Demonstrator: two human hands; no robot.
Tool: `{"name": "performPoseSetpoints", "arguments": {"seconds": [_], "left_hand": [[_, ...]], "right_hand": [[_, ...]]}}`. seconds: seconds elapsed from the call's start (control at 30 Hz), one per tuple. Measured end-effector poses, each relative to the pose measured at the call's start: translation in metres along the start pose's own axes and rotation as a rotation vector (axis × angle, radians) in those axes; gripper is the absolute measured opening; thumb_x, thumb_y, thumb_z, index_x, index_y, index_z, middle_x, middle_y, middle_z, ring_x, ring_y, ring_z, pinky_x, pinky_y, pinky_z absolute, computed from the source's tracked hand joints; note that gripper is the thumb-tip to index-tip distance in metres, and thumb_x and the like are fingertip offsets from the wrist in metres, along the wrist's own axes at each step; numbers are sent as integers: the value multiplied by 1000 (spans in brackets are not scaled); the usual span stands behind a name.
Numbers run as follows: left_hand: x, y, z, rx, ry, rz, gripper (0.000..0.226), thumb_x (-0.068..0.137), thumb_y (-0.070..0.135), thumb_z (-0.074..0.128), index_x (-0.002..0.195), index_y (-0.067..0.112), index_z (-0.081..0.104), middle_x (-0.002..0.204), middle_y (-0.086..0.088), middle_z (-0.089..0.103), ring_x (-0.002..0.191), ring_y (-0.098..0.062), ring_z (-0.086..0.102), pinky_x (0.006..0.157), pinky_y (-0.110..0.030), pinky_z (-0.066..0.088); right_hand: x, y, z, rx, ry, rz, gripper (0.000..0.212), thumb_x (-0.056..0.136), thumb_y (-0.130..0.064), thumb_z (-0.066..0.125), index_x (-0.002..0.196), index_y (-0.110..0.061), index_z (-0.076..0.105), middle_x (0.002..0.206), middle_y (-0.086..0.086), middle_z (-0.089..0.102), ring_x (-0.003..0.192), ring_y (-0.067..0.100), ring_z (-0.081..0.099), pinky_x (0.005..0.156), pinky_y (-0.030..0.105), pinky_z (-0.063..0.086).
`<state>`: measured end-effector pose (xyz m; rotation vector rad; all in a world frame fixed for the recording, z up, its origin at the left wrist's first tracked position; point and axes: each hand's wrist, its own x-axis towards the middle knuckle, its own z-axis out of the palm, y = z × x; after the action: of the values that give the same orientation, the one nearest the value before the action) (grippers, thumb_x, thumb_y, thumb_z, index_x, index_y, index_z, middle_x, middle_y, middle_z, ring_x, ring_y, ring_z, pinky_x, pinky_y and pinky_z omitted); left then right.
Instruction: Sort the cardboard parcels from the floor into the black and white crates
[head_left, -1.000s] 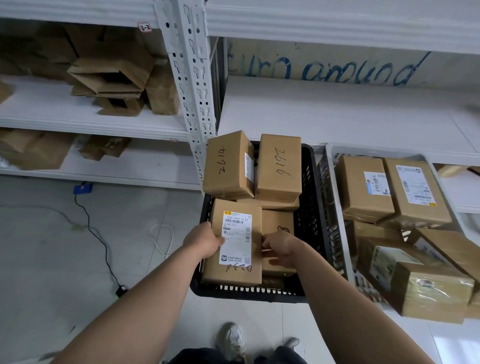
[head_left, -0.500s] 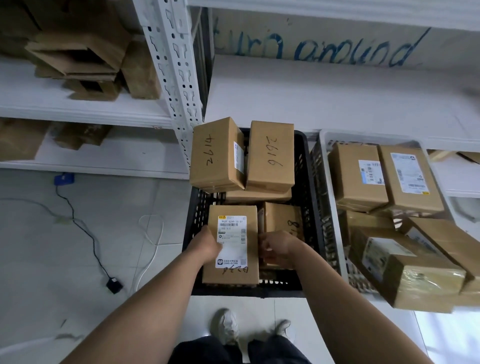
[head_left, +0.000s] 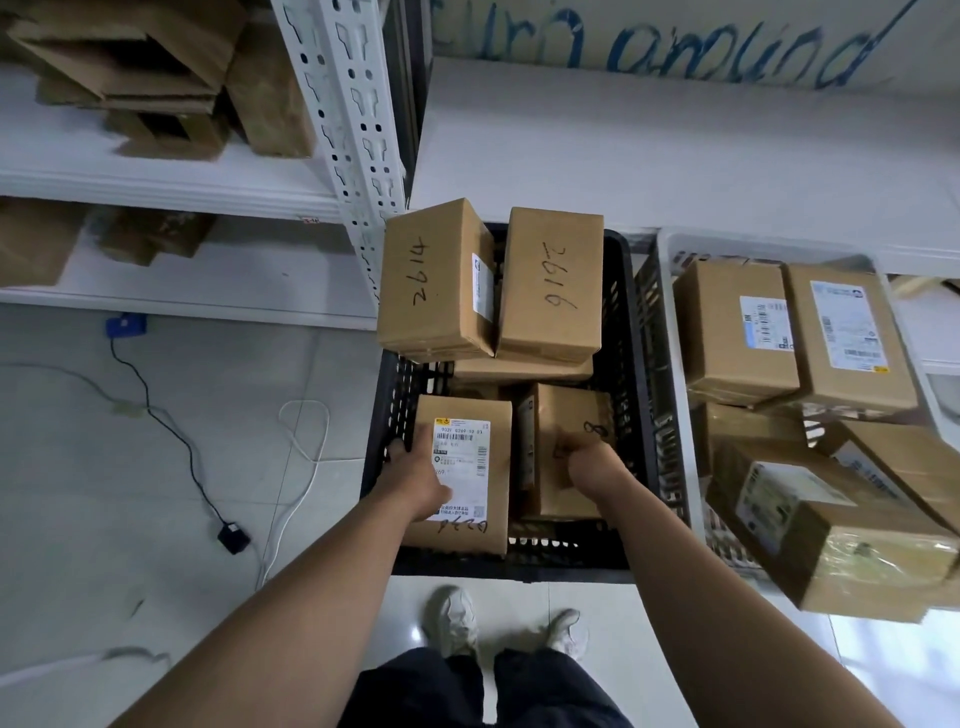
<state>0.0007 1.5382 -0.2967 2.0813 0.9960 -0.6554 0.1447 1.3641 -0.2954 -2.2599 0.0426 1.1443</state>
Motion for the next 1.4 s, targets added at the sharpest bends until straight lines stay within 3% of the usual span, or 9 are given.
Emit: {"name": "performPoseSetpoints", "arguments": {"seconds": [0.1,0.2,0.33,0.43,0.63,0.73,0.87,1.13,1.4], "left_hand": [[-1,3,2,90,3,-3,90,88,18,65,154,31,5,157,-14,3,140,-34,26,112,-42,35],[-2,7,2,143,46,37,87,89,21,65,155,23,8,160,-11,-4,146,-31,8,116,-41,25],[3,12,-2,155,51,87,85,88,21,67,155,21,14,161,-8,-4,148,-29,4,118,-41,24],[9,18,-5,174,59,109,85,88,23,68,155,23,15,162,-7,-5,148,-29,2,119,-43,22],[22,30,-11,255,58,125,81,89,29,66,154,28,18,163,-4,-6,149,-31,0,118,-46,22],[28,34,-13,244,38,89,82,89,29,66,155,30,17,163,-1,-8,149,-32,-3,118,-51,21],[35,36,-19,196,6,69,82,90,26,65,155,28,15,163,-3,-6,149,-32,-3,118,-53,19],[37,30,-23,168,53,0,79,87,25,66,152,29,22,160,-7,7,144,-33,15,113,-49,30],[35,38,-15,176,57,33,78,89,26,65,152,26,19,162,-8,3,149,-31,-2,118,-48,20]], "right_hand": [[-5,1,1,-252,-73,-12,59,89,-10,31,146,-18,44,155,10,28,139,36,29,117,47,28],[-16,-6,4,-484,-131,-30,54,99,-8,28,150,-22,36,158,13,16,145,35,11,121,43,10],[-4,-6,6,-500,-21,-35,52,96,-11,32,145,-23,45,157,15,17,139,40,22,117,44,21],[1,-7,-4,-418,22,-37,54,94,-7,34,137,-31,54,160,6,5,142,36,13,119,48,16],[20,-15,-22,-422,-21,-90,67,92,0,34,146,-38,40,163,5,-2,148,35,2,121,50,13],[30,-22,-28,-424,-66,-92,67,91,3,33,144,-37,44,163,5,-8,149,36,-1,121,50,15],[42,-29,-33,-470,-108,-75,57,95,-2,36,143,-30,47,162,8,-12,147,36,13,117,40,27],[37,-40,-38,-641,-193,-90,51,95,-15,42,146,-19,39,152,17,19,138,40,25,114,45,31],[40,-36,-44,-638,-267,-68,58,95,-15,41,151,-27,30,153,19,14,136,43,29,114,44,32]]}}
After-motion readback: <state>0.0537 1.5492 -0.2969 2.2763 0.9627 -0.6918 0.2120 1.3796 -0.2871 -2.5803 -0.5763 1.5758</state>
